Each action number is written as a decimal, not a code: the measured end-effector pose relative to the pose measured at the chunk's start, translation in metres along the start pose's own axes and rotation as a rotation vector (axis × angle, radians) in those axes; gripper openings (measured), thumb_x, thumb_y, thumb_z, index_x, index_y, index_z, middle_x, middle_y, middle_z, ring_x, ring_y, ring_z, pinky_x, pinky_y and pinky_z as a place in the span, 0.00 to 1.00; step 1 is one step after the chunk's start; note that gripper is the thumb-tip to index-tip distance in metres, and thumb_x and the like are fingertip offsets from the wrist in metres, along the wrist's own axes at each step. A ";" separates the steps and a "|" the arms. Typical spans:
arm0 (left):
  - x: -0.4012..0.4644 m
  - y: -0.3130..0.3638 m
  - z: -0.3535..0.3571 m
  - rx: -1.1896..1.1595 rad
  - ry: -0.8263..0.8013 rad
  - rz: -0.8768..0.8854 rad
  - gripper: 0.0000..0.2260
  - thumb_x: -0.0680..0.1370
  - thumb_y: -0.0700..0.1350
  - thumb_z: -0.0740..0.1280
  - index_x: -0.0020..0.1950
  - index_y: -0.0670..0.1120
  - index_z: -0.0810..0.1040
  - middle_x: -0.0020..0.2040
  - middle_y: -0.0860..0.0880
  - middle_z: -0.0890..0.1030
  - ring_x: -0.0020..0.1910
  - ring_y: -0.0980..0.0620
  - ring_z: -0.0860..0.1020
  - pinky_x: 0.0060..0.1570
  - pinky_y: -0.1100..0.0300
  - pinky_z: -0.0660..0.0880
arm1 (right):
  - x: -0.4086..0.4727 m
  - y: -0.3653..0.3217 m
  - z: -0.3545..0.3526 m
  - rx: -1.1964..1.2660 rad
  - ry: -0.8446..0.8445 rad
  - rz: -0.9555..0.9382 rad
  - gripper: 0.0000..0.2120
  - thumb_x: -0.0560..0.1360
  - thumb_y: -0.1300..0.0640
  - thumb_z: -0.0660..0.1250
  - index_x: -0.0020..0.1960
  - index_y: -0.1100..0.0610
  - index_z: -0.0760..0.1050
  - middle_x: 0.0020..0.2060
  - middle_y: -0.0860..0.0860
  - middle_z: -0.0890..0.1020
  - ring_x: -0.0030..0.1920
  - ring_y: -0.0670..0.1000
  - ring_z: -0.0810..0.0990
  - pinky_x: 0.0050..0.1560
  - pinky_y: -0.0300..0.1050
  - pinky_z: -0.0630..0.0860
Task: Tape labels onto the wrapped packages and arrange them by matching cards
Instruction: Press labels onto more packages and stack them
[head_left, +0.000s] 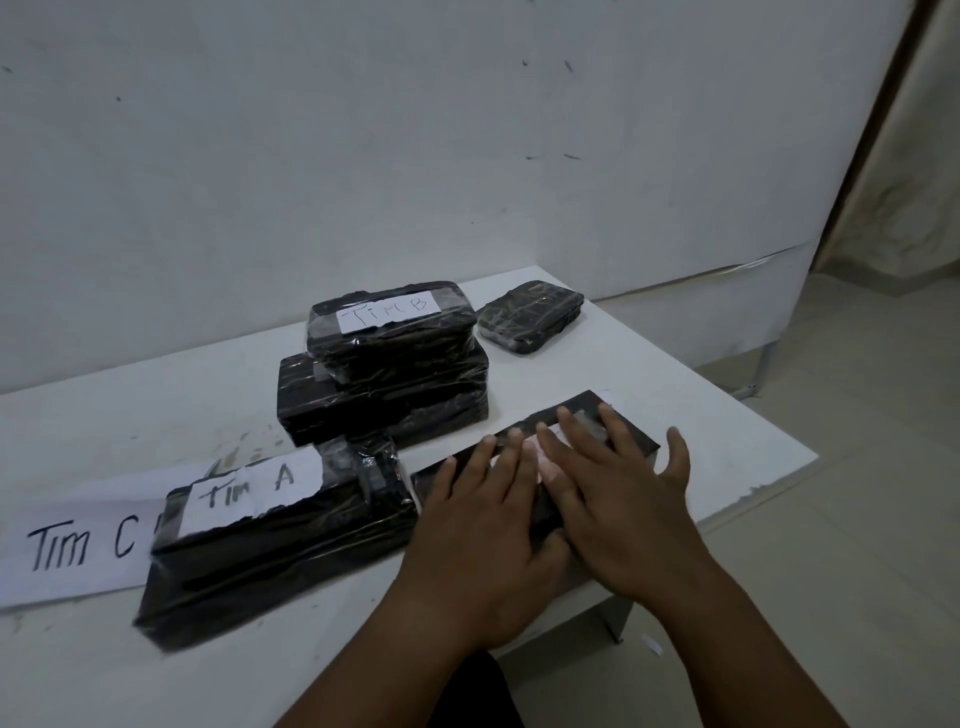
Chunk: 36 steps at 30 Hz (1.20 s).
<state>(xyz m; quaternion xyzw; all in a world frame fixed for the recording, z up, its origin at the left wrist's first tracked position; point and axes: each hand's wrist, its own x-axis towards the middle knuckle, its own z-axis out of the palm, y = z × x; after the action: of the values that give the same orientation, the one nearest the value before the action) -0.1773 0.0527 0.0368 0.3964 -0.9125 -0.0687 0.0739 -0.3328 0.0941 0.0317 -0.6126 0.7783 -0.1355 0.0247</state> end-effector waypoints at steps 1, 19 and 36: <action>0.000 0.000 0.000 0.011 -0.022 -0.026 0.38 0.81 0.65 0.49 0.84 0.49 0.39 0.84 0.51 0.37 0.81 0.54 0.34 0.80 0.51 0.36 | 0.000 0.001 0.000 -0.020 0.002 0.008 0.36 0.76 0.34 0.28 0.81 0.36 0.50 0.82 0.37 0.50 0.82 0.45 0.38 0.75 0.70 0.34; 0.010 -0.013 -0.013 -0.055 0.070 -0.179 0.55 0.64 0.73 0.68 0.83 0.48 0.53 0.72 0.50 0.68 0.71 0.48 0.66 0.73 0.53 0.63 | 0.010 0.013 -0.013 0.196 0.109 0.355 0.30 0.81 0.33 0.45 0.74 0.47 0.67 0.73 0.52 0.74 0.75 0.55 0.67 0.77 0.67 0.45; 0.003 -0.020 -0.022 -0.189 -0.011 -0.110 0.53 0.57 0.67 0.75 0.79 0.55 0.61 0.65 0.59 0.68 0.66 0.57 0.66 0.65 0.62 0.67 | 0.130 0.099 -0.015 0.029 -0.313 0.023 0.29 0.75 0.29 0.63 0.74 0.37 0.69 0.78 0.46 0.65 0.77 0.60 0.60 0.74 0.62 0.60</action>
<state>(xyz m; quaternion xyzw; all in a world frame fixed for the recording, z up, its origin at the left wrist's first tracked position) -0.1616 0.0355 0.0546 0.4366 -0.8793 -0.1605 0.1018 -0.4615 -0.0066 0.0389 -0.6168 0.7700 -0.0491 0.1560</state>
